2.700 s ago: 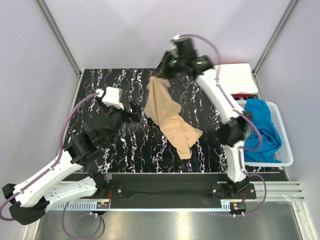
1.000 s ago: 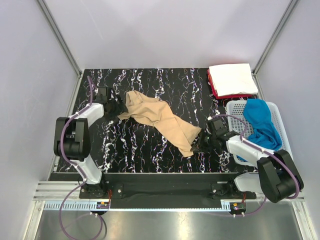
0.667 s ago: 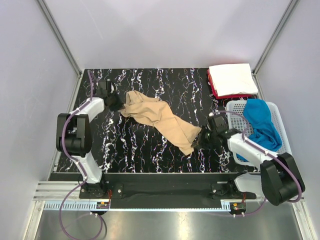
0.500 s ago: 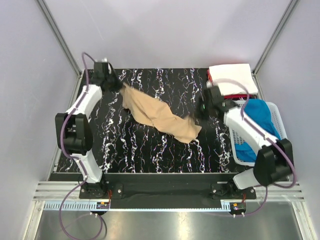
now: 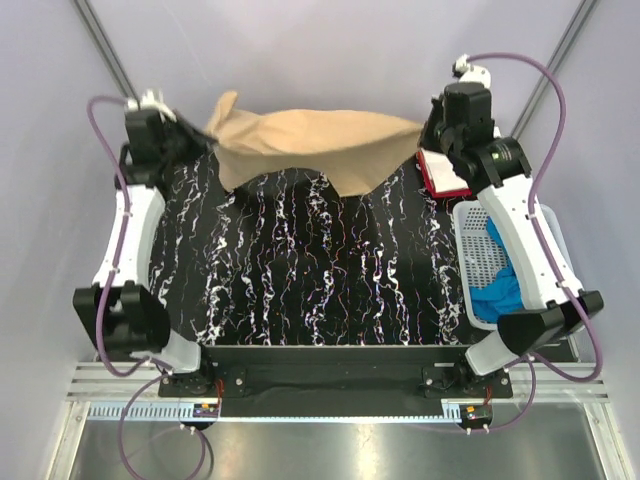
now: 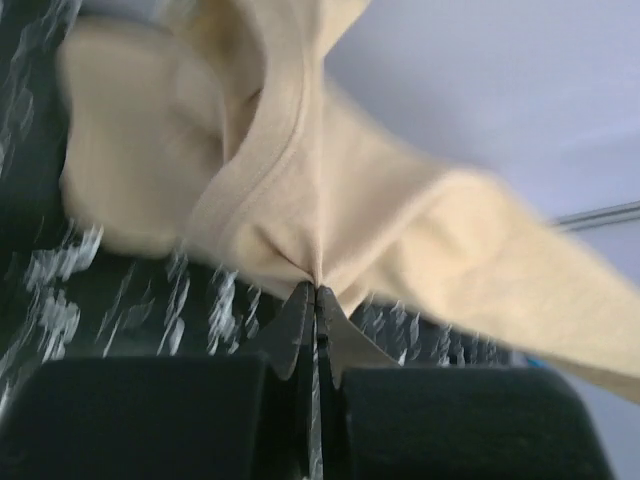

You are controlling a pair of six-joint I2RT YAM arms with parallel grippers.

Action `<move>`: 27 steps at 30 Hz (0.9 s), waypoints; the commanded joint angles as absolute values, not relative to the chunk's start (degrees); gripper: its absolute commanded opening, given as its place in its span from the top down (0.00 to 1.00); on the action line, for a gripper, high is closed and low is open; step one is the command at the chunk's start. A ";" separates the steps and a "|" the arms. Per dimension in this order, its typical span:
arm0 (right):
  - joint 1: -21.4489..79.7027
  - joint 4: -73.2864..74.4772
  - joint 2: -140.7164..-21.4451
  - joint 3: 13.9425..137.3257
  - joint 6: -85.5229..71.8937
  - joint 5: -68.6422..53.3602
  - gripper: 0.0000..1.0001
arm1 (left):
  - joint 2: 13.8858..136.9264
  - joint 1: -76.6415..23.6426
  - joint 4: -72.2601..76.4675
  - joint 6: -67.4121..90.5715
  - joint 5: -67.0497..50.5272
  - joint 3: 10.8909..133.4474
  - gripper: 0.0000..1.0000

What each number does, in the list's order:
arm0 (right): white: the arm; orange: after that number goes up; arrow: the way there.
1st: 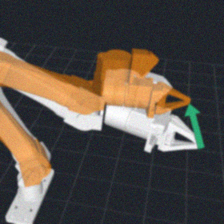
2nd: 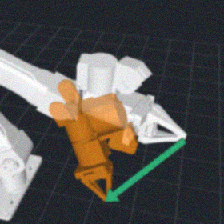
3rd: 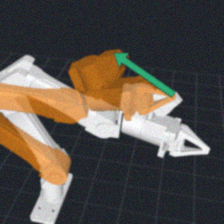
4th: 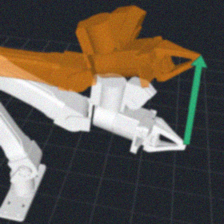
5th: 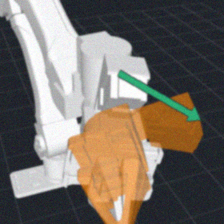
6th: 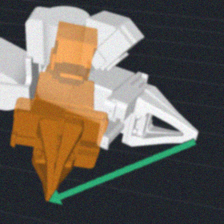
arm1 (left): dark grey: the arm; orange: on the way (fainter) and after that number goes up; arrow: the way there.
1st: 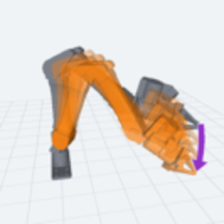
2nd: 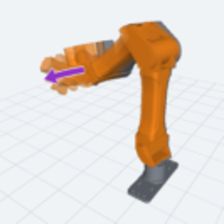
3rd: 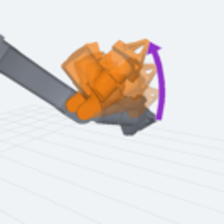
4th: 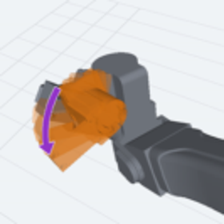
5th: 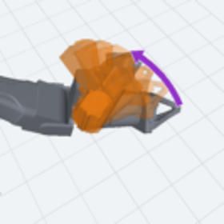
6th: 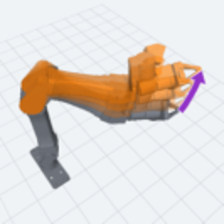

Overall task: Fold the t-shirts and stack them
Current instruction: Flatten the tshirt out

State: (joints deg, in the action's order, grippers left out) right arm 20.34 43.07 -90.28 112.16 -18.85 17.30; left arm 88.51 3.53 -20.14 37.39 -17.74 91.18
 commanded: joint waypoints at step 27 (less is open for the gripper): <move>24.96 23.82 -69.61 37.53 -38.94 -8.26 1.00 | 102.20 -17.56 -29.26 12.23 8.93 82.68 0.39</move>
State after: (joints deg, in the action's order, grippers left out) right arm 24.45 28.05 -70.39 37.56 -37.87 -6.48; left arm 97.89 -12.38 -25.23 21.71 2.44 76.93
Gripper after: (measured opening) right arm 0.012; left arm 0.609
